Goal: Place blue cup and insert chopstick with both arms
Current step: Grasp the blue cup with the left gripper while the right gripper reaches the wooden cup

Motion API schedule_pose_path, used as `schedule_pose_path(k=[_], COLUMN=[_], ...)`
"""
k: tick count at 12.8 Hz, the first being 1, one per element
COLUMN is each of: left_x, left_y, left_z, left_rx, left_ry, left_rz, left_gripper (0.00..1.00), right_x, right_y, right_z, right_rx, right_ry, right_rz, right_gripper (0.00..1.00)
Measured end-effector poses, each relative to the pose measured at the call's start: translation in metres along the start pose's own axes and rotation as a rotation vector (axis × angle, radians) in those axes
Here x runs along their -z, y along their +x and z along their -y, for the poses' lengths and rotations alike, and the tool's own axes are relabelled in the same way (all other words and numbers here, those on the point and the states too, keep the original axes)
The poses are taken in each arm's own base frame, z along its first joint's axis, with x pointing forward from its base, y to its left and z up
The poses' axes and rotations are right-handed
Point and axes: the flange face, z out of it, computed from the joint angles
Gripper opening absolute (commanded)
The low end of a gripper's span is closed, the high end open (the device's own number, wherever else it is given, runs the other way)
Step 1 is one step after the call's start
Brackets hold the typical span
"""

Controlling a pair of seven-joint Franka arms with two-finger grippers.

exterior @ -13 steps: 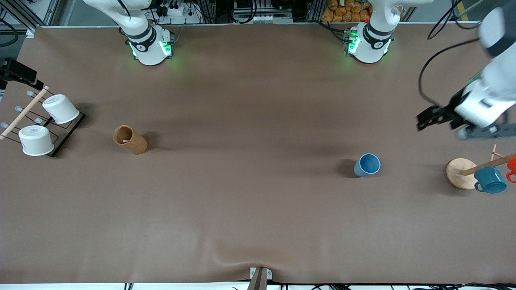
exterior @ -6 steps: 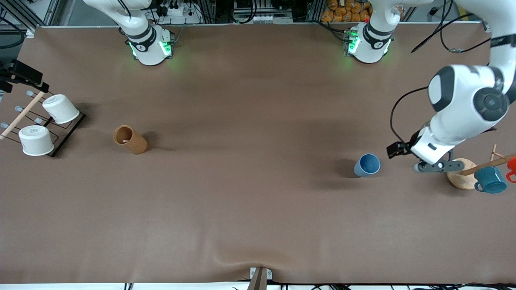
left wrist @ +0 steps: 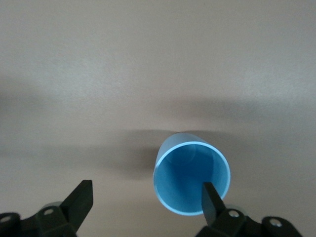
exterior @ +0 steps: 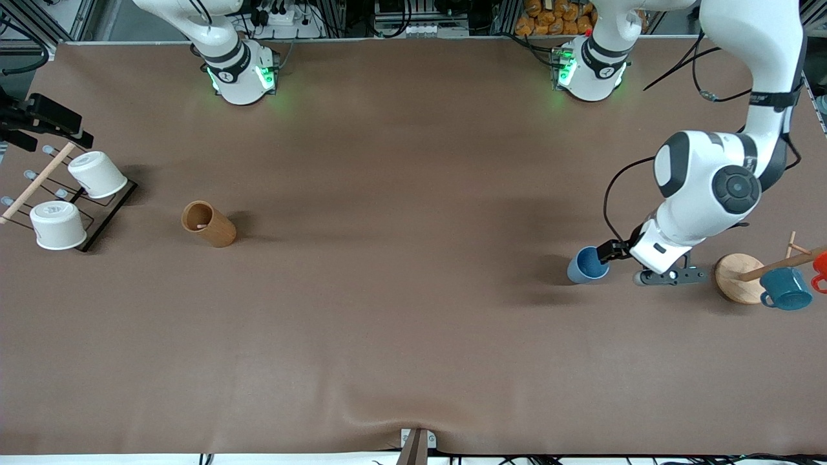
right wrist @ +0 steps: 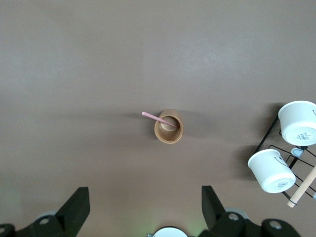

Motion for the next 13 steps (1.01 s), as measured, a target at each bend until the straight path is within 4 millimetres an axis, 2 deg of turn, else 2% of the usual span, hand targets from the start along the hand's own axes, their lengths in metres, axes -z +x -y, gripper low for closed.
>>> schedule_pose_path(k=[3, 4, 6, 7, 8, 11, 13], left_x=[-0.023, -0.029, -0.04, -0.046, -0.051, -0.056, -0.055], left_y=[-0.006, -0.007, -0.007, -0.007, -0.007, -0.006, -0.005], left_z=[-0.003, -0.002, 0.0, 0.0, -0.001, -0.004, -0.007], left_rx=[-0.006, -0.005, -0.001, -0.001, -0.002, -0.005, -0.01], left_ry=[0.002, 0.003, 0.004, 0.004, 0.004, 0.001, -0.001], left_rz=[0.031, 0.035, 0.036, 0.039, 0.039, 0.038, 0.034], left_gripper=[0.62, 0.53, 0.21, 0.09, 0.0, 0.0, 0.0], right_x=[-0.009, -0.015, -0.028, -0.036, -0.046, -0.098, -0.132], right_y=[0.006, 0.01, 0.019, 0.024, 0.029, 0.052, 0.067], right_z=[-0.001, -0.001, -0.002, -0.001, 0.003, 0.037, 0.047], right_rx=[-0.001, -0.001, -0.002, 0.0, 0.008, 0.064, 0.079], right_ry=[0.001, 0.001, 0.002, 0.003, 0.004, -0.003, -0.007], right_rz=[0.017, 0.027, 0.052, 0.067, 0.086, 0.182, 0.235], right_gripper=[1.0, 1.0, 1.0, 1.0, 1.0, 1.0, 1.0])
